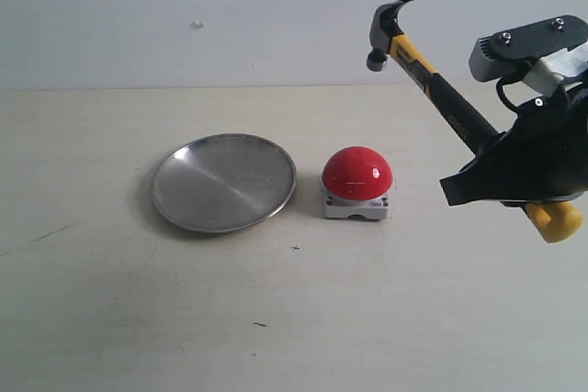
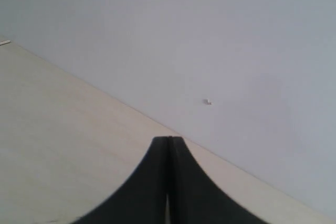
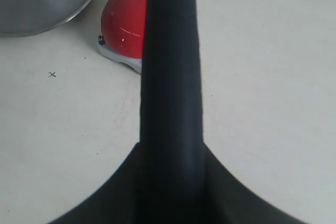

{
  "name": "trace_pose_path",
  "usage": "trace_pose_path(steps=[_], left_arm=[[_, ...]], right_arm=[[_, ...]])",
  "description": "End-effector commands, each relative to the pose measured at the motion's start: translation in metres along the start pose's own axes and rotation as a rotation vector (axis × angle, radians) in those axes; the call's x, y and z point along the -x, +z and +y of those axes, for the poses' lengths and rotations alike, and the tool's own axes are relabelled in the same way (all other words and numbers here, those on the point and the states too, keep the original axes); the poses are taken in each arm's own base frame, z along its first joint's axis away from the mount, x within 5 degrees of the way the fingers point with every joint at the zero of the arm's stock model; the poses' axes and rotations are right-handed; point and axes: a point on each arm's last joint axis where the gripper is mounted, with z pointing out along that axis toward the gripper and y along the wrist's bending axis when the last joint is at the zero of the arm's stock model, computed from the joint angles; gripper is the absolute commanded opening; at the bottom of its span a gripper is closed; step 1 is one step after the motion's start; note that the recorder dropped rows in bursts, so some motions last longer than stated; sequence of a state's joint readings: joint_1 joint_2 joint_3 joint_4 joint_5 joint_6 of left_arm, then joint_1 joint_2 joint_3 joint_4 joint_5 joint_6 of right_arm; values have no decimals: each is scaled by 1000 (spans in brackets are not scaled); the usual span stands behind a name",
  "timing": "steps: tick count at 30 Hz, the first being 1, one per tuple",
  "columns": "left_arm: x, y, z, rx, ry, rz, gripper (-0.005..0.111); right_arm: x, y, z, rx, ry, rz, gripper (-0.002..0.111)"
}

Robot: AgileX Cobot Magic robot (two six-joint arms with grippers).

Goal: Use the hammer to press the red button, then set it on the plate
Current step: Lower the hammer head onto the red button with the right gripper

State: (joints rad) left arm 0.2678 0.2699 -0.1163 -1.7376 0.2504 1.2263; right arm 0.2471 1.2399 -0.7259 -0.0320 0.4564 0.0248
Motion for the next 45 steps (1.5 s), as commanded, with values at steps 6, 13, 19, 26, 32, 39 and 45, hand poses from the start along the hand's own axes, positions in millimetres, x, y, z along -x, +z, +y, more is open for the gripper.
trace_pose_path(steps=[6, 13, 19, 26, 32, 39, 45], left_arm=[[-1, 0, 0, -4, -7, 0, 0], [-5, -1, -6, -77, -5, 45, 0], [-6, -1, -8, -111, -4, 63, 0], [-6, -1, -8, -111, -4, 63, 0], [-6, -1, -8, -111, -4, 63, 0], [-6, -1, -8, -109, -4, 62, 0], [-6, -1, -8, -109, -4, 62, 0]], right_arm=[[12, -5, -1, -4, -11, -112, 0], [13, -5, -1, -8, -20, -118, 0], [4, -2, -1, -11, -17, -14, 0], [-2, -4, 1, 19, -2, 78, 0], [-10, 5, 9, 104, 24, 85, 0], [-5, 31, 8, 82, 7, 88, 0], [11, 26, 7, 80, -23, 112, 0]])
